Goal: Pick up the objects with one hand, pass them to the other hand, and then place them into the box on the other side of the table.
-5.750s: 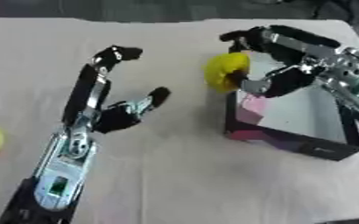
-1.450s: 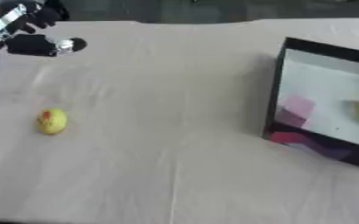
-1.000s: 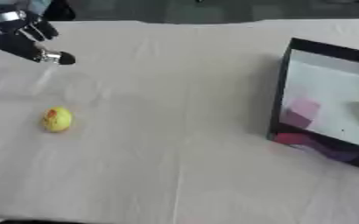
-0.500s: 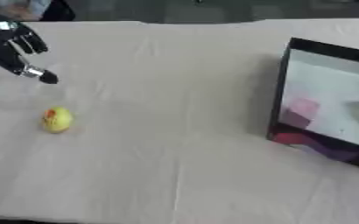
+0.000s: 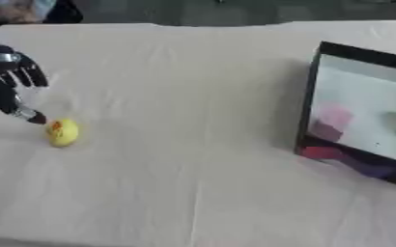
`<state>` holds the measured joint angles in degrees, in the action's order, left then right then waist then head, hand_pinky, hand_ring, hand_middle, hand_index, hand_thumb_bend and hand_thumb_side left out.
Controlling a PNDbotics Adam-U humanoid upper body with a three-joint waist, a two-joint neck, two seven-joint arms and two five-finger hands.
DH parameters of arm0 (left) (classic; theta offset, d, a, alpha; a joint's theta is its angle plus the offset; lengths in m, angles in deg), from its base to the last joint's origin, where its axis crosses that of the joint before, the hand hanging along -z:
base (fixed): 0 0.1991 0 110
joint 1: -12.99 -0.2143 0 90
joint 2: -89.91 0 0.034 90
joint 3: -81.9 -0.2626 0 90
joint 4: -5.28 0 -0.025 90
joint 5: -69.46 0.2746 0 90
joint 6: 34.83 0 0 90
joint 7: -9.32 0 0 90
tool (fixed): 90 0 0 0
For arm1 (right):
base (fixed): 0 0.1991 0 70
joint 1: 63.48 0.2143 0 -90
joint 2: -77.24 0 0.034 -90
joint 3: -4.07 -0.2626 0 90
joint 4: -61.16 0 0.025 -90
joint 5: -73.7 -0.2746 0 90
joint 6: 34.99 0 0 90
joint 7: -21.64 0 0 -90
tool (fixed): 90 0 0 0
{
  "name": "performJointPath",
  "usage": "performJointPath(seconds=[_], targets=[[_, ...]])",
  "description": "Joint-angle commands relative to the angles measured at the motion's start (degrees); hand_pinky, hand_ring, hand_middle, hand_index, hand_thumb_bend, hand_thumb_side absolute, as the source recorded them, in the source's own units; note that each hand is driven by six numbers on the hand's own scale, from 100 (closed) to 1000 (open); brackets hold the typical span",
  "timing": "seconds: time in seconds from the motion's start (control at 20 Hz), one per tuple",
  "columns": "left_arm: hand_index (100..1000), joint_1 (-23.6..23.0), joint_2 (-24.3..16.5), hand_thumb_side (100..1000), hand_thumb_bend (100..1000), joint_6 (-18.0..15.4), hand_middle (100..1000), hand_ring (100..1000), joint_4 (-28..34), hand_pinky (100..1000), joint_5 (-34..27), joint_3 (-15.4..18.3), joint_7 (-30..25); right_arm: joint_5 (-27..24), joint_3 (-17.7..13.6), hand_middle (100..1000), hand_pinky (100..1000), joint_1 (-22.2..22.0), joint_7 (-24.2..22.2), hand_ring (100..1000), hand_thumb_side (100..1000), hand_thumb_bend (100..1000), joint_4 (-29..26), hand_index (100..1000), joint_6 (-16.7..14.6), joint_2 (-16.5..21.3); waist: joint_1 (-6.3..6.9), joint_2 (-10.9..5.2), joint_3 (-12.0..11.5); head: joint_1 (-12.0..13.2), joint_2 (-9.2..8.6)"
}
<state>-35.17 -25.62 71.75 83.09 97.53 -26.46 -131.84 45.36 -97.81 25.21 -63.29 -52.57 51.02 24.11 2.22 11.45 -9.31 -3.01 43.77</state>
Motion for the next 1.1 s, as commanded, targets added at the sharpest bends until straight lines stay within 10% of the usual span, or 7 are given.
performJointPath(seconds=[0.05, 1.1], targets=[[749, -0.3, -2.89, 174, 613, 1.87, 714, 796, 2.06, 810, -0.83, 0.69, -0.8, 0.65, -0.62, 871, 1000, 0.21, 0.25, 1000, 598, 100, -0.86, 927, 0.16, 1.58, 0.53, -1.84, -0.09, 0.35, 0.2], [723, -3.29, 1.4, 202, 647, 9.41, 658, 737, 5.5, 776, 4.41, -1.28, 6.79, 4.89, -0.47, 869, 1000, -1.65, 0.5, 1000, 634, 100, -0.86, 921, 1.41, -1.45, -0.2, -1.36, -0.09, 0.54, 0.35]])
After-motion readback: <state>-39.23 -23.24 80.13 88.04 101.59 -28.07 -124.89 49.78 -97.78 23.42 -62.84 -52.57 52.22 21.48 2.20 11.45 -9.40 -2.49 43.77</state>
